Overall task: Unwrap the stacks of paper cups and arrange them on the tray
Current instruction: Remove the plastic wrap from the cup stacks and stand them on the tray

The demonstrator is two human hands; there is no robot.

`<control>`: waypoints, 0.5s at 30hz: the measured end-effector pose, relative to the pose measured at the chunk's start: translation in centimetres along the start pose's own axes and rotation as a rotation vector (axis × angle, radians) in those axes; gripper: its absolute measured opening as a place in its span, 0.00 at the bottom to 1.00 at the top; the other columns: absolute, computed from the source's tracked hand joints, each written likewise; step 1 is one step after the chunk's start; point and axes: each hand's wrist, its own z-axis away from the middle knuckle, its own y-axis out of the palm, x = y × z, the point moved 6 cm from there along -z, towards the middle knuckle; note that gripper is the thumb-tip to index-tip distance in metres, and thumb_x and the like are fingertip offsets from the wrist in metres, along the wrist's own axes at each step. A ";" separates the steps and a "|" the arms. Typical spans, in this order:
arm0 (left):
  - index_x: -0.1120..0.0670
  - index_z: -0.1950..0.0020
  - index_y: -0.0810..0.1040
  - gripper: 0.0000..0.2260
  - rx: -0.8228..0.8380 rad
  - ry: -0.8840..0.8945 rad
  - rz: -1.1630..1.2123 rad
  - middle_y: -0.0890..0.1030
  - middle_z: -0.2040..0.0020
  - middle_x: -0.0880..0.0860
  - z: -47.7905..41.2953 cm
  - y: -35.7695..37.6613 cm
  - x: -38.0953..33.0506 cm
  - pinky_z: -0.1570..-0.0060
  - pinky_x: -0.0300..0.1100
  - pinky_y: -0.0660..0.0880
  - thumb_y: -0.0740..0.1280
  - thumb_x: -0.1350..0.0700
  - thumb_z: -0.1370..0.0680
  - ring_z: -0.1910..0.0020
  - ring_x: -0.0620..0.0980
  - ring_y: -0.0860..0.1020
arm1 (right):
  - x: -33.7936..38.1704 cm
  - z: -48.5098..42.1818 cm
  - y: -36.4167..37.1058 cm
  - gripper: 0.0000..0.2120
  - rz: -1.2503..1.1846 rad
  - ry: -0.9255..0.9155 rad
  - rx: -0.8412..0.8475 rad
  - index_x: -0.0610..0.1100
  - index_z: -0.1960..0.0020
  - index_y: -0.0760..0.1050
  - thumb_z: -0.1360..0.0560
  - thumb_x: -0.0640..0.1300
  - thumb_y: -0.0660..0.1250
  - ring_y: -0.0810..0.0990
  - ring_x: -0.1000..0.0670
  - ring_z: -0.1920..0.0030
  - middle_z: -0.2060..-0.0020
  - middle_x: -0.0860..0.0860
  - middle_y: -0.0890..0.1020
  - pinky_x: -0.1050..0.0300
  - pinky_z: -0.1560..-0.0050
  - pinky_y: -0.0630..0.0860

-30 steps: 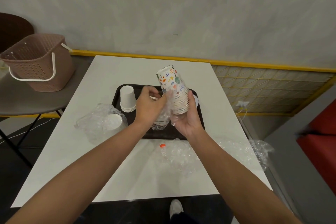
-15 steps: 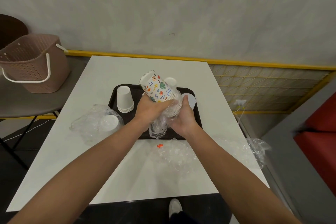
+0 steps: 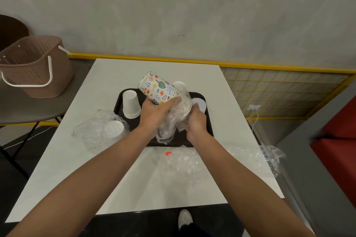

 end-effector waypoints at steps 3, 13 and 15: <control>0.54 0.41 0.77 0.24 -0.027 0.006 0.074 0.84 0.48 0.51 -0.2 -0.4 -0.6 0.46 0.50 0.80 0.79 0.55 0.35 0.49 0.49 0.83 | -0.3 -0.1 -1.2 0.20 -0.062 0.051 -0.097 0.40 0.35 0.71 0.18 0.52 0.53 0.78 0.43 0.45 0.44 0.43 0.79 0.54 0.49 0.76; 0.54 0.38 0.75 0.37 0.067 0.055 -0.147 0.83 0.45 0.51 0.2 0.5 0.3 0.46 0.51 0.80 0.80 0.48 0.45 0.47 0.48 0.82 | -0.1 0.7 -0.1 0.16 -0.129 0.070 -0.057 0.39 0.43 0.75 0.19 0.50 0.57 0.80 0.45 0.56 0.56 0.44 0.81 0.57 0.62 0.77; 0.54 0.38 0.75 0.34 0.078 0.059 -0.176 0.83 0.46 0.50 0.1 0.5 0.6 0.46 0.51 0.80 0.81 0.51 0.42 0.47 0.48 0.82 | -0.1 0.7 0.0 0.16 -0.106 0.070 -0.056 0.40 0.44 0.76 0.19 0.50 0.57 0.80 0.46 0.58 0.56 0.44 0.81 0.57 0.62 0.77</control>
